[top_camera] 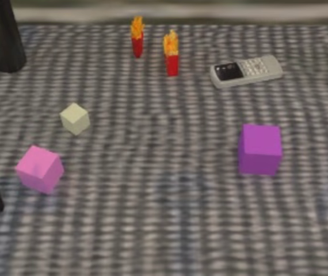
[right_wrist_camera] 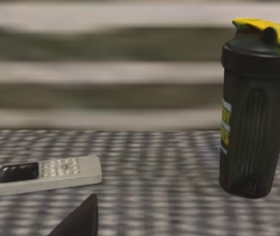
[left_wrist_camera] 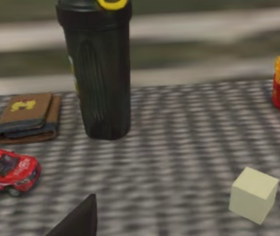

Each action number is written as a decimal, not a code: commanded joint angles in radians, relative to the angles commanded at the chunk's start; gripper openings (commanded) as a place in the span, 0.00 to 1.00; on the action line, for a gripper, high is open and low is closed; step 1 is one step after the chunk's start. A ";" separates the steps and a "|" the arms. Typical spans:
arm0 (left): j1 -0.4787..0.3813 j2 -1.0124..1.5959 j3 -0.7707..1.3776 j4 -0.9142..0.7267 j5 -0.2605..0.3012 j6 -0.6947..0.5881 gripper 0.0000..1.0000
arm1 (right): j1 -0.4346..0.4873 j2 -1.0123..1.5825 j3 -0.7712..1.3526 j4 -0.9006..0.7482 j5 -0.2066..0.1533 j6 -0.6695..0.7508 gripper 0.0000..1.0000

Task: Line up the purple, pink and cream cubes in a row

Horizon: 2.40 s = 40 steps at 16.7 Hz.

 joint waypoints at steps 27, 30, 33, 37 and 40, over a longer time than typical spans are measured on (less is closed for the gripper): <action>-0.183 2.202 1.967 -1.178 -0.009 0.449 1.00 | 0.000 0.000 0.000 0.000 0.000 0.000 1.00; -0.181 2.214 1.985 -1.176 -0.012 0.451 1.00 | 0.000 0.000 0.000 0.000 0.000 0.000 1.00; -0.184 2.211 1.983 -1.176 -0.011 0.451 1.00 | 0.000 0.000 0.000 0.000 0.000 0.000 1.00; -0.182 2.227 1.919 -1.101 -0.012 0.450 1.00 | 0.000 0.000 0.000 0.000 0.000 0.000 1.00; -0.181 2.257 1.825 -0.964 -0.011 0.452 1.00 | 0.000 0.000 0.000 0.000 0.000 0.000 1.00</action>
